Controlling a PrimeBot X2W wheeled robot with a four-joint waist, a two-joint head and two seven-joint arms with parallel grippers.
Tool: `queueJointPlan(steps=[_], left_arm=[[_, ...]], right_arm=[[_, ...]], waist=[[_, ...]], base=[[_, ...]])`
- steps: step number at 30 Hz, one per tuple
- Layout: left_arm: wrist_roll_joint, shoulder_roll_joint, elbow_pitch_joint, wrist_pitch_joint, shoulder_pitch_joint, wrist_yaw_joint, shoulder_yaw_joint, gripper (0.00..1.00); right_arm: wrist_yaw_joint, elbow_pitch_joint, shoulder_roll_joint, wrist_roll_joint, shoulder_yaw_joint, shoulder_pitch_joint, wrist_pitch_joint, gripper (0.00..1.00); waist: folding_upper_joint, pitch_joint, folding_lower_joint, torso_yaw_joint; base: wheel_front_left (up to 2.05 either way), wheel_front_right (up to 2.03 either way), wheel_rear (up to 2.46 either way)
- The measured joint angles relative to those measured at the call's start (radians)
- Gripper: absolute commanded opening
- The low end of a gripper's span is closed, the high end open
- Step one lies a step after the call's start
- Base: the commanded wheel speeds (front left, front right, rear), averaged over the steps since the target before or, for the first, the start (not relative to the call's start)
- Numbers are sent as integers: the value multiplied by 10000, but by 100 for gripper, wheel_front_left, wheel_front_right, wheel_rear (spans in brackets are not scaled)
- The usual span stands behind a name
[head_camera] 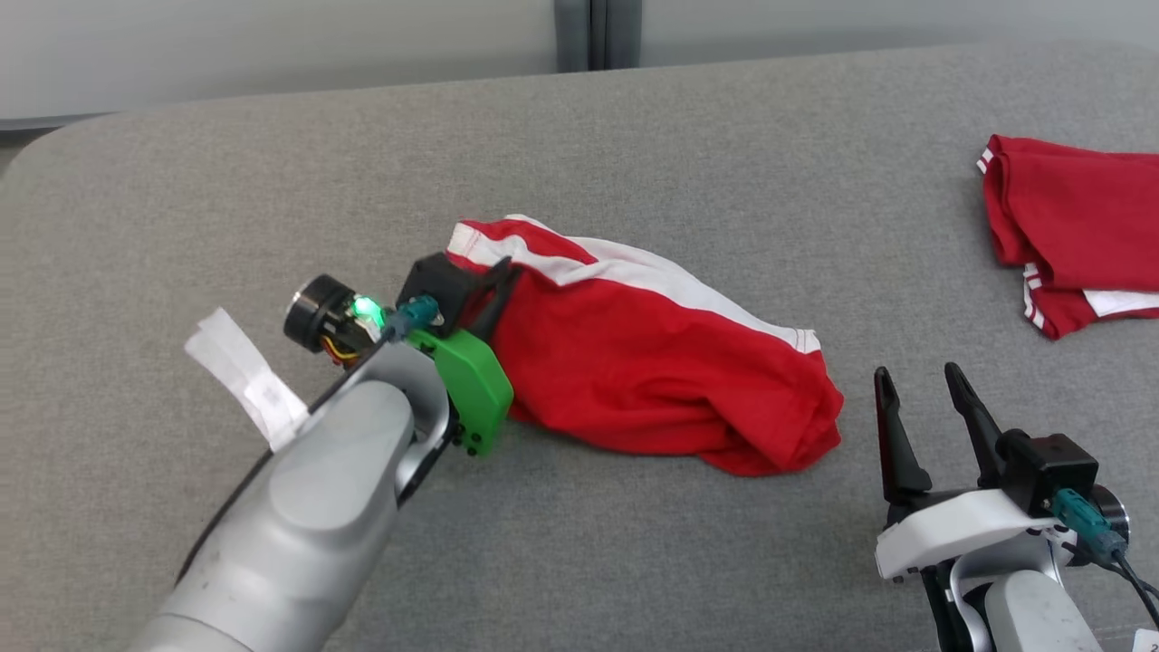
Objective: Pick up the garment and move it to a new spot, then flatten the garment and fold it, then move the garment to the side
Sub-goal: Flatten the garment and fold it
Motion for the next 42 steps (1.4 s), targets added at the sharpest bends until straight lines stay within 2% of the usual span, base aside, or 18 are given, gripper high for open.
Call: queueJointPlan(steps=[11,18,19,20,21,26,31,42], left_arm=[[-435,500,-2997,295,3863,1450,-416,0],[-938,453,-3473,198,5002,2151,-205,0],[-986,401,-3465,102,5067,2226,-159,5],[-988,322,-3405,-104,5168,2374,-134,57],[-980,288,-3367,-196,5192,2420,-121,98],[-1047,128,-3317,-585,5267,2537,119,100],[-1045,113,-3969,-892,5449,2792,560,100],[-918,337,-5033,-972,6017,3166,1641,100]], right_arm=[[0,-276,2,-205,-102,1063,357,100],[0,-424,0,-253,-94,1348,516,100],[0,-428,2,-253,-82,1360,529,100],[0,-433,0,-251,-54,1383,571,100],[0,-439,0,-249,-40,1387,571,100],[0,-447,0,-232,-17,1405,589,100],[0,-489,2,-242,-65,1427,587,100],[0,-713,0,-313,-355,1407,596,100]], waist=[[0,-905,0,634],[0,-1189,0,683],[0,-1212,0,666],[0,-1284,0,627],[0,-1311,0,611],[0,-1494,0,560],[0,-1715,0,601],[0,-2003,0,860]], base=[[0,0,0],[0,0,0],[0,0,0],[0,0,0],[0,0,0],[0,0,0],[0,0,0],[0,0,0]])
